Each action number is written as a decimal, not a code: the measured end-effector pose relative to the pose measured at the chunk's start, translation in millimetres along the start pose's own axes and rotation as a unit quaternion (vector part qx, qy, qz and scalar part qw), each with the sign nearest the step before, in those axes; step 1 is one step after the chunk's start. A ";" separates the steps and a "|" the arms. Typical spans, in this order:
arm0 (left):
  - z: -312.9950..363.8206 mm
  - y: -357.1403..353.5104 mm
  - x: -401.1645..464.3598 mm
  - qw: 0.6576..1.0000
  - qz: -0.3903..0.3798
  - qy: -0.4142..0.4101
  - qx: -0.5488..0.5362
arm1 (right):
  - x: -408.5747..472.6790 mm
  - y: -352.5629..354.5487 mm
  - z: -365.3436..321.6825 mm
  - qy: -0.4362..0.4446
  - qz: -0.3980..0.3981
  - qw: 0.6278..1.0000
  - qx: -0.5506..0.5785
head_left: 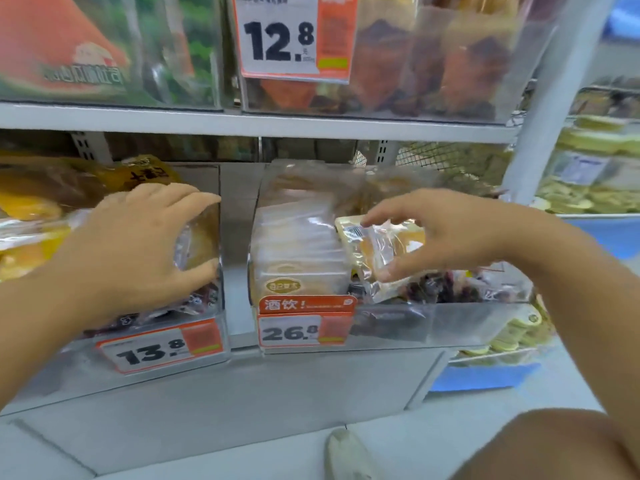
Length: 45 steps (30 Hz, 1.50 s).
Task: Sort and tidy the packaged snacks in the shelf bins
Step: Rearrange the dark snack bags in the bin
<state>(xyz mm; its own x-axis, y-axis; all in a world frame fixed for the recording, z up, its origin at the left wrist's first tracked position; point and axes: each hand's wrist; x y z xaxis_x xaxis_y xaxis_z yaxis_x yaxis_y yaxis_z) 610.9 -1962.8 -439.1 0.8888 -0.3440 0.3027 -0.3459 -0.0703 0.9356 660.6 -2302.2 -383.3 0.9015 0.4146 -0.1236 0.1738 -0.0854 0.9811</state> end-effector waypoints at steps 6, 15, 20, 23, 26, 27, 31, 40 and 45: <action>31.0 11.9 16.3 0.994 0.086 -0.021 -0.068 | -11.2 -0.3 19.1 -0.044 -0.041 0.998 -0.027; 68.1 -1.1 37.0 0.973 0.135 -0.085 -0.166 | -10.2 12.5 30.1 -0.011 0.114 0.991 -0.062; 75.8 -2.4 35.2 0.944 0.206 -0.116 -0.229 | -1.8 8.5 3.0 0.094 0.292 0.944 0.121; 98.3 6.3 40.3 0.906 0.210 -0.094 -0.355 | 2.4 -2.6 -15.1 0.137 0.304 0.910 0.246; 115.4 9.6 49.6 0.853 0.280 -0.045 -0.439 | -3.2 -5.4 -14.5 0.133 0.228 0.901 0.345; 117.9 10.9 52.4 0.848 0.309 -0.036 -0.428 | -9.0 -1.3 -4.9 0.105 0.188 0.921 0.326; 128.0 10.0 57.5 0.883 0.350 -0.090 -0.300 | -39.1 7.1 58.1 -0.140 0.112 0.984 -0.016; 168.1 -3.3 85.2 0.879 0.333 -0.263 -0.216 | -41.1 -25.6 92.4 -0.151 0.161 0.975 0.026; 161.7 -10.7 92.1 0.893 0.269 -0.288 -0.218 | -35.2 -29.6 99.5 -0.100 0.179 0.977 0.062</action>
<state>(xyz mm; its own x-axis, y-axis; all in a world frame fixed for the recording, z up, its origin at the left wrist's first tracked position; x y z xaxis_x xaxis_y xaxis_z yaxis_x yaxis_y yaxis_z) 647.9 -2145.2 -450.6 0.2845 -0.6510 0.7037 -0.4141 0.5786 0.7027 663.0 -2404.4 -422.8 0.9708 0.1533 0.1847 -0.1308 -0.3073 0.9426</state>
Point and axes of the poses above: each hand's wrist, its own x-axis towards the middle knuckle, its own y-axis out of the back of the hand, z = x × y, and after that the axes turned 8 degrees about -y, right-handed
